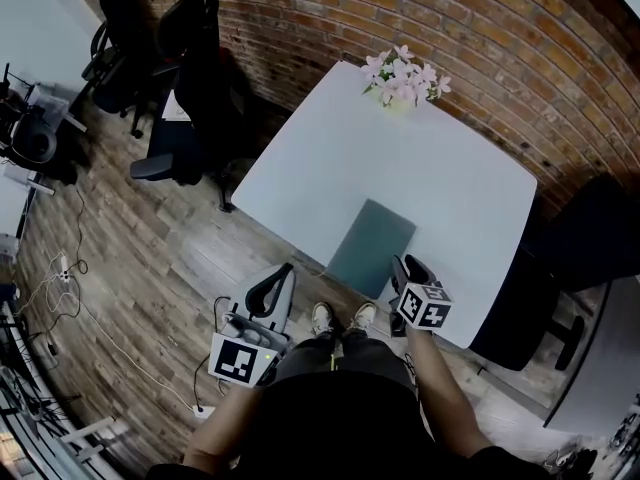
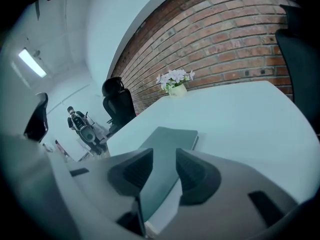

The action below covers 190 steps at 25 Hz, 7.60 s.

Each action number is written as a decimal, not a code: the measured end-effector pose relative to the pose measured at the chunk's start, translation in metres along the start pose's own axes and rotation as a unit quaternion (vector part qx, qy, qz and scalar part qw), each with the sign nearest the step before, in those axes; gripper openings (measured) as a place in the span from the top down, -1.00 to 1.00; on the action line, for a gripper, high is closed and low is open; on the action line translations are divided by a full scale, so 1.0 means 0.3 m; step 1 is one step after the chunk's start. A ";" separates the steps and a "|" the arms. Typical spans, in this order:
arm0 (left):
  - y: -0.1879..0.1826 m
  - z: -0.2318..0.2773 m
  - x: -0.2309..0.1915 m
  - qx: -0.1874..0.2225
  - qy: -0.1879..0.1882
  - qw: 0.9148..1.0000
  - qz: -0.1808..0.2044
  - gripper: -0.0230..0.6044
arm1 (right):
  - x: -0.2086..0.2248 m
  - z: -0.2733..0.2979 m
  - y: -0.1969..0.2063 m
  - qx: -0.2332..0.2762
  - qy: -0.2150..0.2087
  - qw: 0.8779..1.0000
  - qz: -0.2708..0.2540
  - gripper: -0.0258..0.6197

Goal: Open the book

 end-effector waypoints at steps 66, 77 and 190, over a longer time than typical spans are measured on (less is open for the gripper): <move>0.060 0.058 -0.017 -0.017 0.002 1.000 -0.024 0.84 | -0.019 0.053 -0.034 0.006 -0.004 1.000 -0.001 0.74; 0.071 0.023 -0.018 -0.018 -0.014 0.999 -0.037 0.84 | -0.082 0.042 -0.073 0.018 -0.011 0.998 -0.056 0.74; 0.031 0.025 -0.212 0.035 -0.026 0.998 -0.048 0.84 | -0.470 0.152 -0.423 0.115 -0.044 0.937 -0.328 0.88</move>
Point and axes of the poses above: the fingertips, and each gripper's own axes: z forward along the fingers, x to its right, y out of its underside, the point moved 6 cm from there along -z, backward along the fingers, and after that the axes turned 4 degrees about z, right-handed, at the moved point
